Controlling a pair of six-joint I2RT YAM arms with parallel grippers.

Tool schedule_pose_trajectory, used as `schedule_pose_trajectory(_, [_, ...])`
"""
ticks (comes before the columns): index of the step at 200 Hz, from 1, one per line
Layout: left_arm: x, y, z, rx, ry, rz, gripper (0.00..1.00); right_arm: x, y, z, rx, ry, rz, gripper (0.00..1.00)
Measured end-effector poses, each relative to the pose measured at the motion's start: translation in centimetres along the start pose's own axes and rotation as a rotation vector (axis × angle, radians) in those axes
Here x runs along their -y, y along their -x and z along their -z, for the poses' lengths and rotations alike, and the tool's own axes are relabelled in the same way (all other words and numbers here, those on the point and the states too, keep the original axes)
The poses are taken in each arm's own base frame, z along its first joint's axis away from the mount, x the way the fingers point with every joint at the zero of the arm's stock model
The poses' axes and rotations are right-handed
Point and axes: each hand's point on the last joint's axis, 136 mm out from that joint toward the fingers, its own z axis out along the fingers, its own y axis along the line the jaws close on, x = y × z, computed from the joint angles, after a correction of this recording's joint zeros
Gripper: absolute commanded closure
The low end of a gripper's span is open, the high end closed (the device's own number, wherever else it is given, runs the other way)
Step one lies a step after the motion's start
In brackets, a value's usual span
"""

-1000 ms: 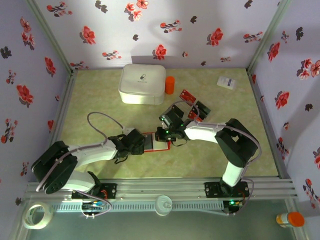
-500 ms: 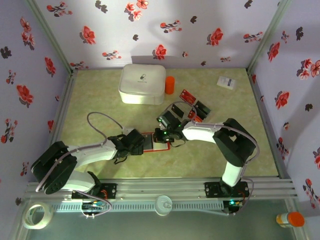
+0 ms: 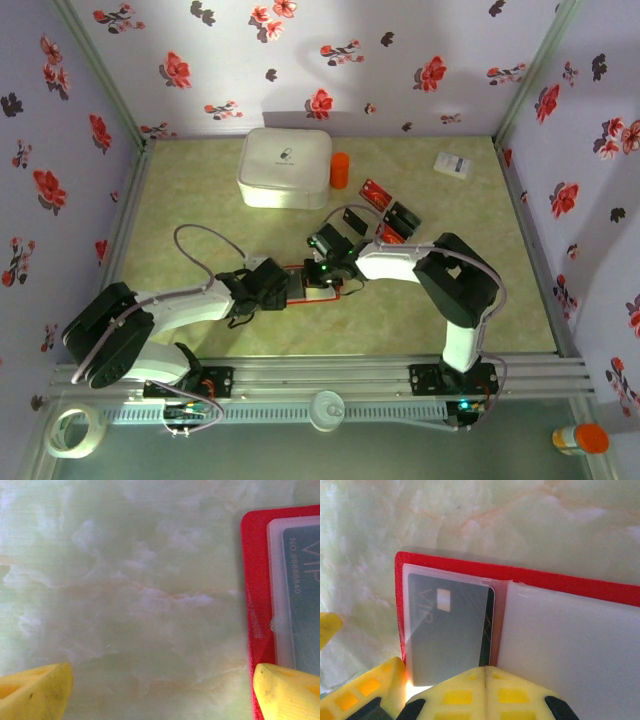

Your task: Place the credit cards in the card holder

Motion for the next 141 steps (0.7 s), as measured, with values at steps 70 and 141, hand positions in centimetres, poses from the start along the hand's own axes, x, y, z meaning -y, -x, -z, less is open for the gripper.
schedule_pose_trajectory(70, [0.0, 0.0, 0.0, 0.002, -0.002, 0.001, 0.07, -0.3, -0.1, -0.3, 0.002, -0.008, 0.011, 1.0])
schedule_pose_trajectory(141, [-0.3, 0.1, 0.4, 0.004, -0.001, 0.005, 0.07, -1.1, 0.1, 1.3, 0.015, 0.003, 0.016, 0.98])
